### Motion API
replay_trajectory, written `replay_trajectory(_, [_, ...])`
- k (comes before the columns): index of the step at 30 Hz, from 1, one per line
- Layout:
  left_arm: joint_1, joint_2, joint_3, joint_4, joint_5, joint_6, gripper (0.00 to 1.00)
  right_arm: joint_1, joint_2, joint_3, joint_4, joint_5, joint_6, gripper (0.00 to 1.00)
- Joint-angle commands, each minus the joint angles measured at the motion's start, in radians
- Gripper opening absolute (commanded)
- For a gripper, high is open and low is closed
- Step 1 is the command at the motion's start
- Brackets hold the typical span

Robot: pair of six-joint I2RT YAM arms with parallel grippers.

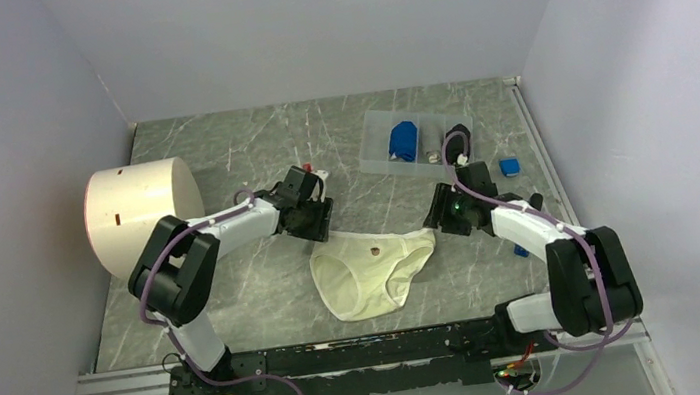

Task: Roll the underwear
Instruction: Flatten out the underwear at the center of the board.

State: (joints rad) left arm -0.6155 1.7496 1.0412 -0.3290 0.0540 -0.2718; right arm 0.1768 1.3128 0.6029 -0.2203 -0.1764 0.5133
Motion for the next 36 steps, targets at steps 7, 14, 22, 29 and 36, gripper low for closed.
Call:
replay_trajectory(7, [-0.010,0.020,-0.006,0.052,0.052,0.042,0.41,-0.004,0.053,-0.014,0.057,-0.017,0.017,0.47])
replay_trajectory(14, [-0.010,0.025,-0.018,0.058,0.040,0.027,0.13,-0.005,0.099,-0.009,0.098,-0.096,0.007,0.21])
replay_trajectory(22, [-0.008,-0.108,-0.038,0.087,0.034,0.008,0.05,-0.004,-0.079,0.028,0.093,-0.196,-0.114,0.02])
replay_trajectory(29, [-0.009,-0.387,-0.099,0.041,-0.052,-0.039,0.05,-0.005,-0.361,0.013,0.122,-0.330,-0.096,0.00])
replay_trajectory(36, [-0.009,-0.754,-0.129,-0.113,-0.084,-0.096,0.05,-0.003,-0.561,0.067,0.100,-0.541,-0.039,0.00])
